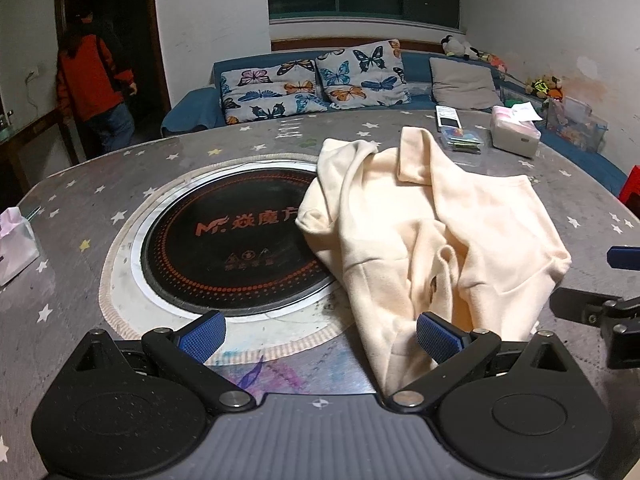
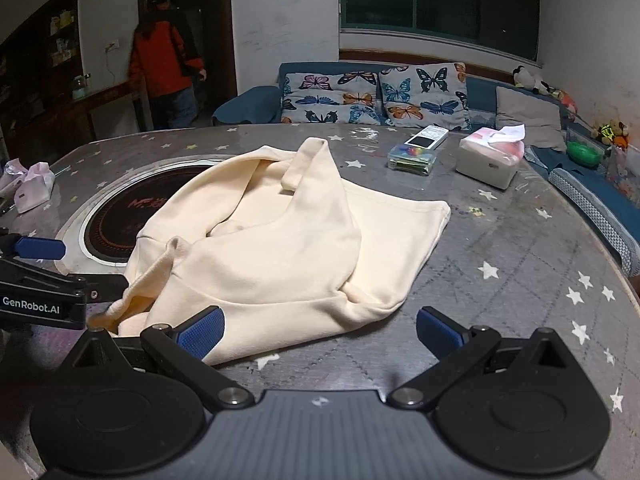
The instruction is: Fold clothes
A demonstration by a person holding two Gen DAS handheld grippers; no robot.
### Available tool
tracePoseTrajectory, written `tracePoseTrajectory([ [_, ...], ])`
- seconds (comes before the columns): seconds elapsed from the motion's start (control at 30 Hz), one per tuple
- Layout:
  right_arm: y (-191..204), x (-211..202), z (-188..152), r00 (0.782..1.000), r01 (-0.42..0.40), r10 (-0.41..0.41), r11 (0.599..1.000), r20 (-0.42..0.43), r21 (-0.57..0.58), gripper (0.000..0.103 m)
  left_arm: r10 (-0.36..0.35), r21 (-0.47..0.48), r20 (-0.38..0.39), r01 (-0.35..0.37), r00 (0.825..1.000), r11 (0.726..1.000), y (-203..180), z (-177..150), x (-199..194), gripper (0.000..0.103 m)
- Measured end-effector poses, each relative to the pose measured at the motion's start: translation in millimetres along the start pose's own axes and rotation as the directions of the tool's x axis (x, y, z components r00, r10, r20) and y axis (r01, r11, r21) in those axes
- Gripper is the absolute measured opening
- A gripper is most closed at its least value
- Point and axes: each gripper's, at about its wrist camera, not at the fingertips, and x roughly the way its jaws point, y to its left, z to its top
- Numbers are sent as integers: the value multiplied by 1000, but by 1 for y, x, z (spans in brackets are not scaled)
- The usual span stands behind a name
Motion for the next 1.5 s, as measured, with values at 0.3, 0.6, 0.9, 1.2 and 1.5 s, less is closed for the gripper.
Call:
tracePoseTrajectory([
  [0.3, 3, -1, 3, 1000, -9, 9, 1000, 4, -11, 103, -15, 23, -3, 15, 1000, 1000, -12, 4, 3, 103],
  [0.6, 4, 1, 5, 1000, -10, 10, 1000, 5, -16, 103, -26, 45, 2, 25, 1000, 999, -19, 9, 6, 103],
  [0.9, 3, 1, 11, 1000, -5, 5, 1000, 11, -18, 103, -38, 53, 2, 38, 999, 998, -24, 13, 8, 103],
  [1.2, 4, 2, 11, 1000, -12, 13, 1000, 6, -21, 103, -49, 57, 3, 48, 999, 997, -27, 13, 5, 103],
  [1.5, 4, -2, 9, 1000, -11, 11, 1000, 9, -21, 102, -54, 60, 2, 54, 999, 997, -27, 10, 0, 103],
])
